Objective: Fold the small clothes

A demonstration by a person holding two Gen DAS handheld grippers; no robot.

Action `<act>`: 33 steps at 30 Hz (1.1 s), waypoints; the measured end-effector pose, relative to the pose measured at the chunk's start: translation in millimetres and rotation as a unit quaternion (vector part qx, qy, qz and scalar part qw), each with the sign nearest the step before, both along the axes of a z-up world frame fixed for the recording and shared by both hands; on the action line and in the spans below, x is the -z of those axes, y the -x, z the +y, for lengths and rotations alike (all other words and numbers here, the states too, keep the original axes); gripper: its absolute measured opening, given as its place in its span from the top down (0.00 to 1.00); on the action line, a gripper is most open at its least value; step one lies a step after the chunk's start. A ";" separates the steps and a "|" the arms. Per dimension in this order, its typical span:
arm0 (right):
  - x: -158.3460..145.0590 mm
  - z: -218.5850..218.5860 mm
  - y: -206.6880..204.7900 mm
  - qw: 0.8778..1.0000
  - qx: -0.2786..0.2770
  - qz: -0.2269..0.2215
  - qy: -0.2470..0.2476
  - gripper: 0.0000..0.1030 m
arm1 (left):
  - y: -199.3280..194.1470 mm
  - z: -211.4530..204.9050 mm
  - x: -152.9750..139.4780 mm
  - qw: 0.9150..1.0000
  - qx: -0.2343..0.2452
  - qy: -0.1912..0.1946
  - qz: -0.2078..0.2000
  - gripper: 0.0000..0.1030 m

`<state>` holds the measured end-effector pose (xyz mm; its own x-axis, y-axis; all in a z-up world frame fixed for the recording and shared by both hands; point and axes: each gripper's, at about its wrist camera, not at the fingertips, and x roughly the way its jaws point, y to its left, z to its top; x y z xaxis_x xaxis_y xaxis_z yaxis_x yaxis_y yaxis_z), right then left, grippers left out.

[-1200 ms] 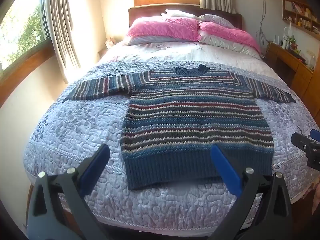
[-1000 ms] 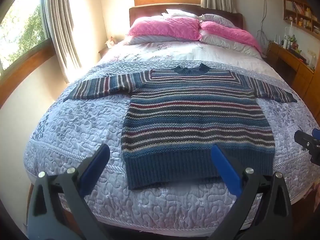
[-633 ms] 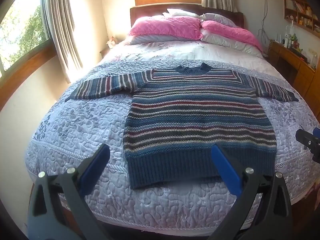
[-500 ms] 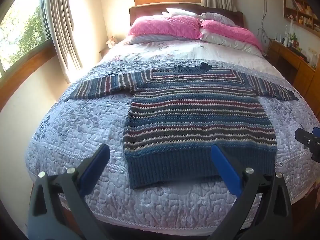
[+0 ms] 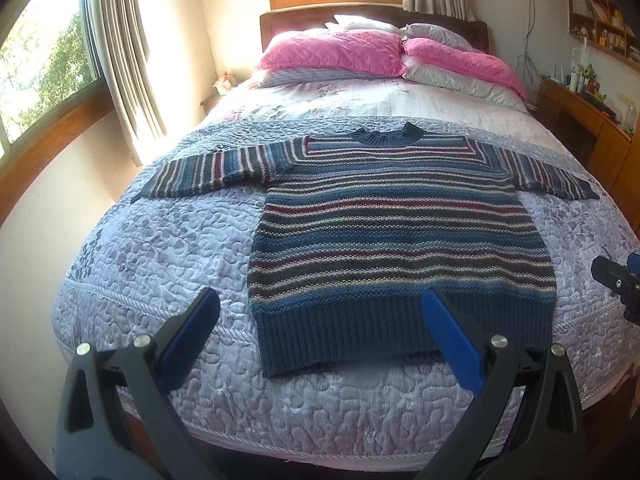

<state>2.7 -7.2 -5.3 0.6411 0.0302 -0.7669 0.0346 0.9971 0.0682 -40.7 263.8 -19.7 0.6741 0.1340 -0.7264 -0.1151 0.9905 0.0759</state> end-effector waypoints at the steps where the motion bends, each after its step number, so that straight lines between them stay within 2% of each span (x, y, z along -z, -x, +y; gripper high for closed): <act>1: 0.0 0.3 -0.1 1.000 -0.001 0.000 0.001 0.04 | -0.2 0.1 0.4 1.000 0.000 -0.001 0.001 0.03; 33: 1.8 -1.8 -1.5 1.000 -0.003 0.000 -0.003 0.04 | 0.6 3.3 6.3 1.000 -0.008 -0.004 0.007 0.03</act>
